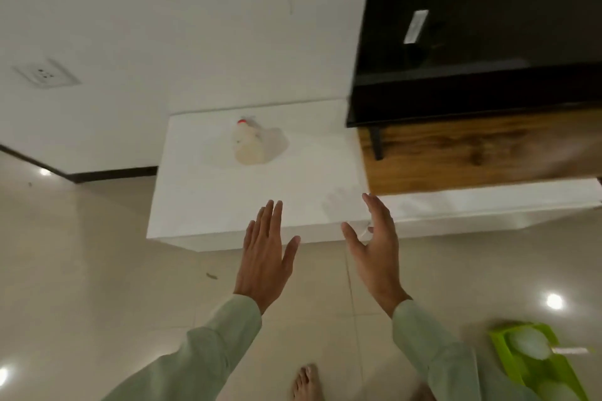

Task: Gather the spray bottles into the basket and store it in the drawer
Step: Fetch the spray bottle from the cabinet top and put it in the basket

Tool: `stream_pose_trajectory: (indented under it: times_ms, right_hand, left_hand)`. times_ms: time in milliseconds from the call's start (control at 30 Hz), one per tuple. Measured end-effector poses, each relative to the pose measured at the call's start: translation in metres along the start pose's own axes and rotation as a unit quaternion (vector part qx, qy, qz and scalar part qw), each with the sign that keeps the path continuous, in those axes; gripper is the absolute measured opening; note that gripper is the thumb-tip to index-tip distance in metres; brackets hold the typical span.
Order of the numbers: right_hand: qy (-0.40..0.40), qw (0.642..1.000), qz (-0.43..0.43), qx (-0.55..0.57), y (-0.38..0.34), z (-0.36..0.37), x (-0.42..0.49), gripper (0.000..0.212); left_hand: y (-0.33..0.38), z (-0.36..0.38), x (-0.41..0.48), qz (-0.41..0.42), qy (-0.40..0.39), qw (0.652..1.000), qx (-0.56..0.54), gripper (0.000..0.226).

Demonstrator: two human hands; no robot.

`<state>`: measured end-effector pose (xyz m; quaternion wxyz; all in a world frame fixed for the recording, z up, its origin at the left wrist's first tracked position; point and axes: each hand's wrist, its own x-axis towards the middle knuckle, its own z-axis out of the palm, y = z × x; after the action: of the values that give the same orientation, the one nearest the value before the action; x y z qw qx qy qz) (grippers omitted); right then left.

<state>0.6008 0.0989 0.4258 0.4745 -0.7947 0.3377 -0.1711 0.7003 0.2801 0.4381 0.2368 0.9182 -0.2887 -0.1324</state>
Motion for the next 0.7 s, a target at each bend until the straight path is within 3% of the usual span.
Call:
stream_pose_trajectory:
  times_ms: [267,700]
  right_hand:
    - [-0.081,0.996,-0.020,-0.023,-0.061,0.117,0.054,0.069]
    - [-0.149,0.980,0.040,-0.125,-0.107,0.255,0.203,0.095]
  left_hand:
    - [-0.086,-0.048,0.043,-0.068,0.036,0.997,-0.021,0.069]
    - [-0.174,-0.087,0.175,-0.127,0.047,0.991,-0.016,0.062]
